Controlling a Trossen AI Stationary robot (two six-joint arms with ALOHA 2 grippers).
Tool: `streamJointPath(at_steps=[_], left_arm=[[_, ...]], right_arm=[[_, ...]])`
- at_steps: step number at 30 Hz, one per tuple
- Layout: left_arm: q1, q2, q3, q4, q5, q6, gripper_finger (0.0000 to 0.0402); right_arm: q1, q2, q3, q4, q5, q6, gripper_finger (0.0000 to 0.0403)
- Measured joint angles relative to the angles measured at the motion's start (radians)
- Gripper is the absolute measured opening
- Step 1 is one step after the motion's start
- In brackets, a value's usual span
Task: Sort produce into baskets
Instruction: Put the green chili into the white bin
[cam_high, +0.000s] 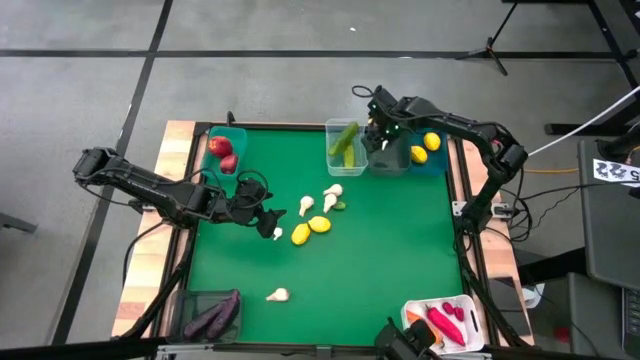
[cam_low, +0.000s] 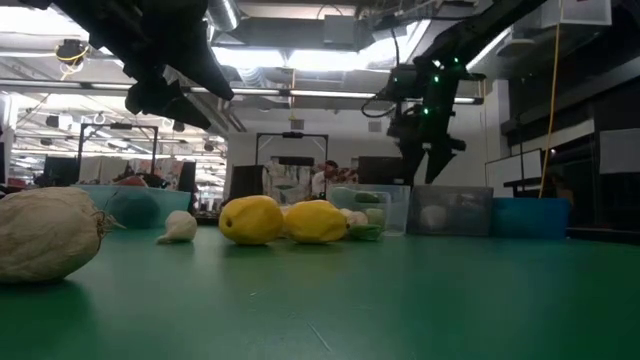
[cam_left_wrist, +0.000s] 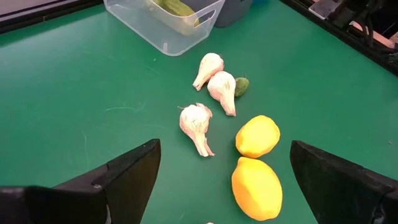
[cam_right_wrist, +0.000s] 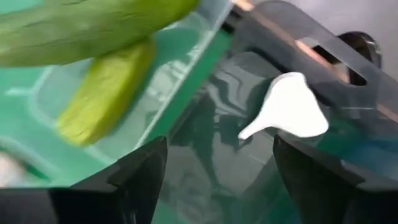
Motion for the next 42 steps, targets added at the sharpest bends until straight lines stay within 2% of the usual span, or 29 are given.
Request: streamJointPath(at_steps=[4, 11, 15, 23, 29, 35, 42], left_arm=[[0.000, 0.000, 0.000, 0.000, 0.000, 0.000, 0.0349], [0.000, 0.000, 0.000, 0.000, 0.000, 0.000, 0.0349], [0.000, 0.000, 0.000, -0.001, 0.000, 0.002, 0.0349], [0.000, 0.000, 0.000, -0.031, 0.000, 0.000, 0.0349], [0.000, 0.000, 0.000, -0.048, 0.000, -0.010, 0.0349], [0.000, 0.000, 0.000, -0.047, 0.000, -0.012, 0.0349], [0.000, 0.000, 0.000, -0.047, 0.000, -0.021, 0.0349]], right_arm=[[0.000, -0.001, 0.105, -0.093, -0.105, -0.005, 0.0282], [0.072, -0.002, 0.202, -0.096, -0.457, -0.056, 0.0275], [0.174, -0.002, 0.202, -0.086, -0.528, -0.149, 0.0276], [0.432, -0.002, 0.201, -0.096, -0.473, -0.428, 0.0275], [0.589, -0.002, 0.125, -0.037, -0.207, -0.476, 0.0275], [0.617, -0.002, -0.064, 0.163, -0.179, -0.446, 0.0275], [0.600, -0.002, -0.255, 0.469, -0.083, -0.389, 0.0275]])
